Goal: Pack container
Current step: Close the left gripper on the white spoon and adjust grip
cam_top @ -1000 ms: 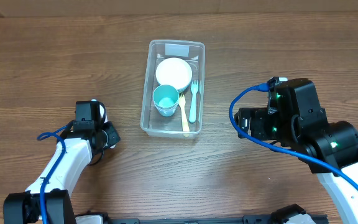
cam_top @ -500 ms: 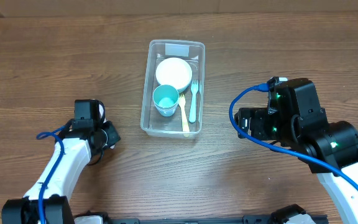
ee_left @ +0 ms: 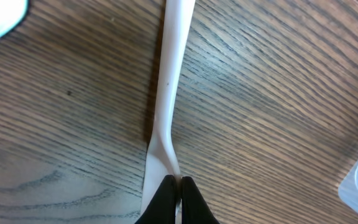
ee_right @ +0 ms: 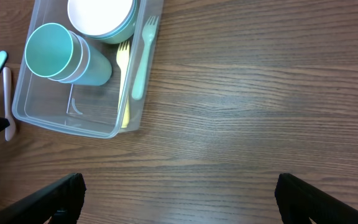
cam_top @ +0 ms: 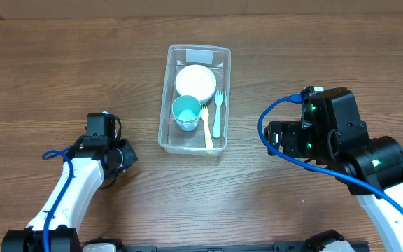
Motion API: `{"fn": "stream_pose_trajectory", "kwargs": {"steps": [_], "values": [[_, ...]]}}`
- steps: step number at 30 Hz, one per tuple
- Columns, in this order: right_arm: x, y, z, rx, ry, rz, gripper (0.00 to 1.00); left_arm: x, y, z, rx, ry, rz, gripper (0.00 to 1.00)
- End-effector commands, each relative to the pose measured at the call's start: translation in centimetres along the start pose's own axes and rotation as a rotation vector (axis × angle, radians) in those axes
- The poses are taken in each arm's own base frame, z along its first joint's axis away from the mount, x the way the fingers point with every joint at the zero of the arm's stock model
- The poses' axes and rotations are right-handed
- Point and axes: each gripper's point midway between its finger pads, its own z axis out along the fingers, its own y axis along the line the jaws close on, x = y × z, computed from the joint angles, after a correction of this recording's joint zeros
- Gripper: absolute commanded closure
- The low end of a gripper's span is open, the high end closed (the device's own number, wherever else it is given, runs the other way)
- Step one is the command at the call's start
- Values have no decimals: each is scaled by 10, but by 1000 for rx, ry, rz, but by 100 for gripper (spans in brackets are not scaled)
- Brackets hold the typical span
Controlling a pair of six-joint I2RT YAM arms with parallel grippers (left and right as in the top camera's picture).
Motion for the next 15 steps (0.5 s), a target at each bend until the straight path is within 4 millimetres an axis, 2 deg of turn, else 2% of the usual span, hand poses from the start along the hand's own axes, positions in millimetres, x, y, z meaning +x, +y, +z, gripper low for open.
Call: {"fn": "stream_pose_trajectory", "kwargs": {"steps": [1, 4, 7, 10, 15], "values": [[-3, 0, -2, 5, -15, -2, 0, -16, -9, -10, 22, -68, -15, 96], [-3, 0, -2, 5, -15, -2, 0, -39, -17, -30, 40, -147, 0, 96], [-3, 0, -2, 5, -15, -2, 0, -48, -23, -43, 59, -188, 16, 96], [-3, 0, -2, 5, -15, -2, 0, -48, -29, -48, 71, -199, 41, 96], [-3, 0, -2, 5, -15, -2, 0, -39, -22, -46, 38, -166, 45, 96]]}}
